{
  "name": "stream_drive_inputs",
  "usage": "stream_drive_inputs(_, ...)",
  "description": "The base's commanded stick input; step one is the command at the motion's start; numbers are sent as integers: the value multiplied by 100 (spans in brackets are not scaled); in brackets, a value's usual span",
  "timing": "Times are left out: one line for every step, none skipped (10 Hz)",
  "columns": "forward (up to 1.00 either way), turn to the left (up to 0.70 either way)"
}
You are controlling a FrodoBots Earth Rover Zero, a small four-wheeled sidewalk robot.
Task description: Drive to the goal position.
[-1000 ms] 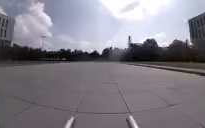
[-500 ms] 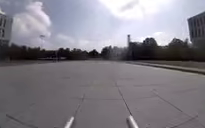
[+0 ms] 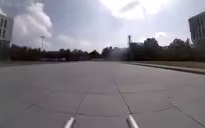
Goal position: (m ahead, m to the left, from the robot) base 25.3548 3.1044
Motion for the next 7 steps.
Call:
stream_drive_inputs(70, 5)
stream_drive_inputs(70, 5)
stream_drive_inputs(70, 5)
stream_drive_inputs(70, 5)
stream_drive_inputs(70, 5)
stream_drive_inputs(70, 5)
stream_drive_inputs(70, 5)
